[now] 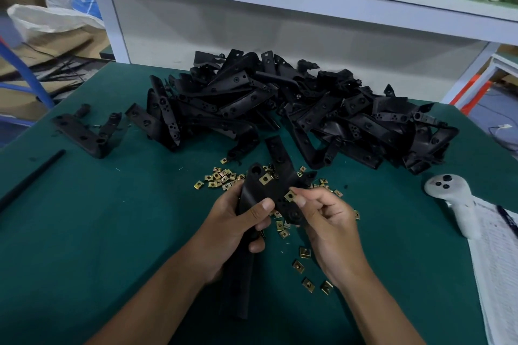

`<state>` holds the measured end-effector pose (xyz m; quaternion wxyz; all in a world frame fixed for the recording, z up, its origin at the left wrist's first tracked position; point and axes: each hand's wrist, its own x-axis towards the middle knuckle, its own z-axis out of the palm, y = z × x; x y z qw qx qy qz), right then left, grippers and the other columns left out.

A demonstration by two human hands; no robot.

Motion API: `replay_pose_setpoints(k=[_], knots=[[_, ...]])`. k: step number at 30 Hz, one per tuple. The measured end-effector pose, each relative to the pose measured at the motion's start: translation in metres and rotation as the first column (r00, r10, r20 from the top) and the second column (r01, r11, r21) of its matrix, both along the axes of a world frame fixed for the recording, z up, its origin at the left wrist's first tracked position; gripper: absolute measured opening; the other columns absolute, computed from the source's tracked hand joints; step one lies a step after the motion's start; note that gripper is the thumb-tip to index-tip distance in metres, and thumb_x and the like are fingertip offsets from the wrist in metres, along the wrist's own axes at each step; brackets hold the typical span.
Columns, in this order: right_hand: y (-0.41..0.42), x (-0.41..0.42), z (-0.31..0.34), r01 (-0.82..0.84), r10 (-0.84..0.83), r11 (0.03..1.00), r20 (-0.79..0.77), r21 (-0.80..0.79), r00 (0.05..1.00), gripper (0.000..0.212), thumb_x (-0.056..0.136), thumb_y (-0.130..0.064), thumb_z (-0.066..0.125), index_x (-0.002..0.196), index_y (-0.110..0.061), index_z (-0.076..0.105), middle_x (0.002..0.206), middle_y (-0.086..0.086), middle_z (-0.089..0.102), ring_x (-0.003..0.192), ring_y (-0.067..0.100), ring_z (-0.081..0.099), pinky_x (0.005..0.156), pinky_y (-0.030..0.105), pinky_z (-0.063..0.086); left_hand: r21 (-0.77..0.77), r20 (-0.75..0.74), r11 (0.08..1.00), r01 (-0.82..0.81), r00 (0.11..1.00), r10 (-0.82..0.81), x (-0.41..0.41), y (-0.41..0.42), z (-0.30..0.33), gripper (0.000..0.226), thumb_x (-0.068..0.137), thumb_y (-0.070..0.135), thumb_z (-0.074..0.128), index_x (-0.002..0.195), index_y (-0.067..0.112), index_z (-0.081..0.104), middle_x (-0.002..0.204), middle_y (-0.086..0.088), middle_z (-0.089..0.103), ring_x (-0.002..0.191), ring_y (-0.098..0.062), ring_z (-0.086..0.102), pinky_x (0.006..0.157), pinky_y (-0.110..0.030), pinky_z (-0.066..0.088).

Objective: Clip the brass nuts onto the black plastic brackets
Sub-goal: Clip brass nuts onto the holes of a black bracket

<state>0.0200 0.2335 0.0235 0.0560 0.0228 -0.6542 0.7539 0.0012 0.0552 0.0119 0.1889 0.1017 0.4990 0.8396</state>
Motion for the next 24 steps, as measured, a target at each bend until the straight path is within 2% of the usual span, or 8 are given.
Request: replay_pose_setpoints(k=[3,8,12,14,16,19,21,24], knots=[[0.001,0.0,0.0,-0.025,0.026,1.0,-0.019,0.012,0.999,0.029,0.081,-0.049,0.075,0.097,-0.025,0.079,0.091,0.001,0.075,0.092,0.016,0.069,0.081,0.029,0.053,-0.011,-0.03,0.999,-0.031,0.999,0.031,0.001,0.001,0.0,0.029,0.083,0.029,0.08,0.105,0.019,0.064,0.074,0.005,0.052,0.062,-0.009,0.049,0.046,-0.023,0.04],[0.002,-0.001,0.0,-0.149,0.148,0.987,-0.029,-0.061,0.989,0.049,0.084,-0.062,0.069,0.106,-0.019,0.078,0.1,-0.001,0.073,0.084,0.011,0.061,0.068,0.022,0.047,-0.023,-0.043,0.993,-0.117,0.992,0.116,0.002,0.002,0.0,0.017,0.084,0.03,0.081,0.096,0.029,0.069,0.069,0.003,0.052,0.06,-0.009,0.048,0.047,-0.023,0.04],[0.002,-0.002,0.0,-0.167,0.167,0.986,-0.03,0.009,0.986,0.05,0.09,-0.062,0.061,0.118,-0.023,0.075,0.105,0.003,0.074,0.087,0.013,0.059,0.074,0.026,0.046,0.016,-0.041,0.99,-0.138,0.989,0.139,0.0,0.001,0.001,0.02,0.08,0.031,0.08,0.095,0.025,0.068,0.068,0.003,0.051,0.06,-0.01,0.048,0.045,-0.023,0.04],[0.003,-0.003,-0.002,-0.09,0.093,0.988,-0.013,0.126,0.996,0.039,0.095,-0.054,0.055,0.117,-0.029,0.075,0.111,0.001,0.075,0.097,0.015,0.065,0.081,0.029,0.046,0.038,-0.031,0.987,-0.155,0.987,0.156,0.0,0.001,0.003,0.023,0.08,0.031,0.08,0.096,0.022,0.067,0.07,0.003,0.051,0.06,-0.01,0.048,0.045,-0.023,0.04],[0.006,-0.005,-0.006,-0.02,0.049,0.924,-0.065,0.381,0.997,0.023,0.097,-0.039,0.056,0.112,-0.035,0.074,0.11,-0.01,0.074,0.102,0.011,0.066,0.086,0.025,0.047,0.053,-0.015,0.982,-0.179,0.984,0.18,-0.001,0.0,0.004,0.032,0.08,0.031,0.083,0.101,0.017,0.064,0.07,0.003,0.052,0.06,-0.009,0.048,0.045,-0.023,0.042],[0.008,-0.005,-0.014,0.086,0.089,0.676,-0.197,0.732,0.976,0.012,0.094,-0.028,0.068,0.097,-0.04,0.065,0.094,-0.026,0.061,0.095,0.01,0.059,0.079,0.015,0.042,0.038,-0.013,0.981,-0.191,0.981,0.192,-0.001,-0.001,0.005,0.036,0.079,0.032,0.084,0.103,0.015,0.063,0.071,0.001,0.053,0.06,-0.01,0.05,0.046,-0.024,0.045],[0.007,-0.004,-0.017,0.114,0.108,0.614,-0.226,0.781,0.968,0.014,0.093,-0.029,0.07,0.099,-0.04,0.062,0.092,-0.025,0.058,0.095,0.009,0.057,0.078,0.017,0.041,-0.011,-0.027,0.983,-0.186,0.982,0.185,0.001,-0.001,0.005,0.033,0.079,0.036,0.081,0.1,0.017,0.065,0.071,-0.003,0.055,0.059,-0.013,0.053,0.049,-0.026,0.048],[0.006,-0.001,-0.011,0.025,0.127,0.758,-0.186,0.652,0.974,0.036,0.091,-0.047,0.071,0.124,-0.039,0.059,0.109,-0.02,0.067,0.107,0.009,0.064,0.087,0.019,0.049,-0.066,-0.039,0.976,-0.206,0.978,0.204,0.004,0.001,0.005,0.034,0.081,0.043,0.081,0.104,0.021,0.069,0.083,-0.009,0.068,0.068,-0.022,0.067,0.059,-0.029,0.055]])
